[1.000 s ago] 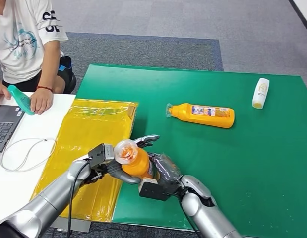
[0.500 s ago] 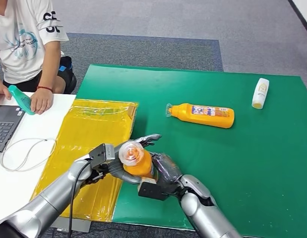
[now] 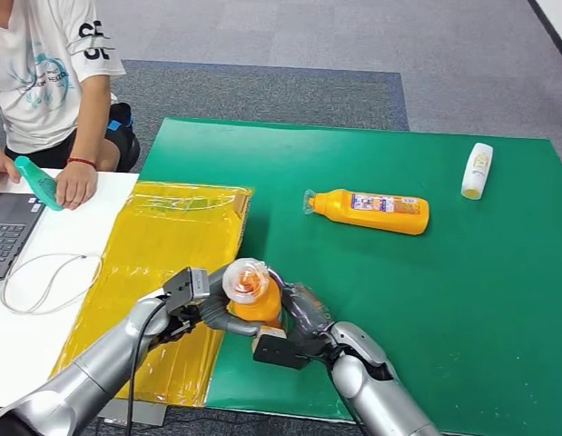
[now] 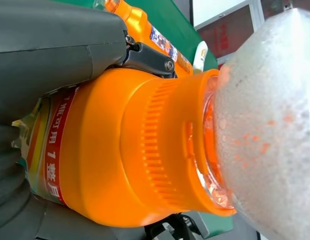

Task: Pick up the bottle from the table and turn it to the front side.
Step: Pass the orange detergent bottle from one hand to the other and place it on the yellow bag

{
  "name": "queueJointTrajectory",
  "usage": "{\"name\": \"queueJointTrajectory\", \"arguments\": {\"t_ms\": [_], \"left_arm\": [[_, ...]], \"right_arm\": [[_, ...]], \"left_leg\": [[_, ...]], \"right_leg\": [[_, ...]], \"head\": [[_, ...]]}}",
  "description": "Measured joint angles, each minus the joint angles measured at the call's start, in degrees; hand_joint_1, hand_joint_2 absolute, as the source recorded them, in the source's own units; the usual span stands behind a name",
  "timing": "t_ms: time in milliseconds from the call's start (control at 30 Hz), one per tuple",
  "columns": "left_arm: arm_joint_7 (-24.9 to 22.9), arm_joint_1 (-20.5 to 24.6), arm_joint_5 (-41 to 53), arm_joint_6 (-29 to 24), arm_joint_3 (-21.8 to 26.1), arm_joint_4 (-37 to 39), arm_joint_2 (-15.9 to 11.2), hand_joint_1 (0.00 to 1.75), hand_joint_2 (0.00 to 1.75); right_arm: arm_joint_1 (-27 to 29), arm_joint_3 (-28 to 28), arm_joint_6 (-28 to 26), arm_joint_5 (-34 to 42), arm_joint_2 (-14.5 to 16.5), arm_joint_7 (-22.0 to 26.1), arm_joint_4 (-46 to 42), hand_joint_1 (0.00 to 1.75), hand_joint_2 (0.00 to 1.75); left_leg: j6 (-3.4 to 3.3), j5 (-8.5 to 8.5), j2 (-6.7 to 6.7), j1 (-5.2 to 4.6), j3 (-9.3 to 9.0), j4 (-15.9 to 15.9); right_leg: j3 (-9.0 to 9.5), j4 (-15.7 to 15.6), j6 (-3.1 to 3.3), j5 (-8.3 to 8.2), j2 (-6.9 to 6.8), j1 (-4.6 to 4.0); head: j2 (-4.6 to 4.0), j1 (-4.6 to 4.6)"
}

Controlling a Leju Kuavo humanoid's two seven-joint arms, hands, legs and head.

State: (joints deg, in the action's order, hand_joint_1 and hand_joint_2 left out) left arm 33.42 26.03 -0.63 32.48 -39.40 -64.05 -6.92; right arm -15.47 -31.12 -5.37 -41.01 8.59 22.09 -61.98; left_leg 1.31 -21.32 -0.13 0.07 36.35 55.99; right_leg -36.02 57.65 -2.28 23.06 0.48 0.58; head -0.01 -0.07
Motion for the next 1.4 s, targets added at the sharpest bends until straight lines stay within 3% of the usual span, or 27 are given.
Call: {"name": "queueJointTrajectory", "arguments": {"t_ms": [67,133,500,1033,1233,1400], "left_arm": [[0.1,-0.5,0.3,-0.2,0.3,-0.6,0.0,1.75,1.75],[0.2,-1.0,0.7,-0.4,0.6,-1.1,0.1,1.75,1.75],[1.0,-3.4,5.9,-3.4,1.0,-5.4,-0.1,1.75,1.75],[2.2,-4.6,10.6,-6.0,0.4,-9.7,-1.1,1.75,1.75],[5.8,-6.5,7.6,-5.6,0.4,-17.2,-3.2,1.75,1.75],[6.6,-8.9,5.7,-4.8,2.9,-26.3,-5.3,1.75,1.75]], "right_arm": [[0.5,0.2,0.4,0.7,0.0,-0.1,-0.6,0.14,1.75],[0.9,0.7,1.0,1.9,0.0,0.0,-1.2,0.0,1.75],[2.1,6.3,9.9,15.4,-0.3,3.6,-3.9,0.0,1.75],[1.9,14.1,14.3,22.7,-2.5,5.1,-5.5,0.0,1.75],[1.7,20.2,20.8,31.6,-4.8,7.0,-6.4,0.0,1.75],[2.5,23.8,22.5,33.0,-5.7,6.9,-7.9,0.0,1.75]], "left_leg": [[0.0,0.0,0.0,0.0,0.01,0.0],[0.0,-0.01,0.0,0.0,0.01,0.0],[-0.01,0.0,0.0,0.0,0.01,0.0],[-0.01,0.0,0.0,0.0,0.01,0.0],[-0.02,-0.01,0.01,-0.01,0.01,0.0],[0.01,-0.04,0.01,0.0,0.01,0.0]], "right_leg": [[0.0,0.0,0.0,0.0,0.0,0.0],[0.0,0.0,0.0,0.0,0.0,0.0],[0.0,0.0,0.0,0.0,-0.01,0.0],[0.0,0.0,-0.01,-0.01,0.0,0.01],[-0.01,0.0,-0.01,-0.01,0.01,0.02],[-0.03,0.0,0.0,0.01,0.02,0.01]], "head": [[-0.01,0.0],[-0.01,0.0],[0.0,-0.01],[-0.01,0.01],[0.0,0.01],[0.0,0.0]]}}
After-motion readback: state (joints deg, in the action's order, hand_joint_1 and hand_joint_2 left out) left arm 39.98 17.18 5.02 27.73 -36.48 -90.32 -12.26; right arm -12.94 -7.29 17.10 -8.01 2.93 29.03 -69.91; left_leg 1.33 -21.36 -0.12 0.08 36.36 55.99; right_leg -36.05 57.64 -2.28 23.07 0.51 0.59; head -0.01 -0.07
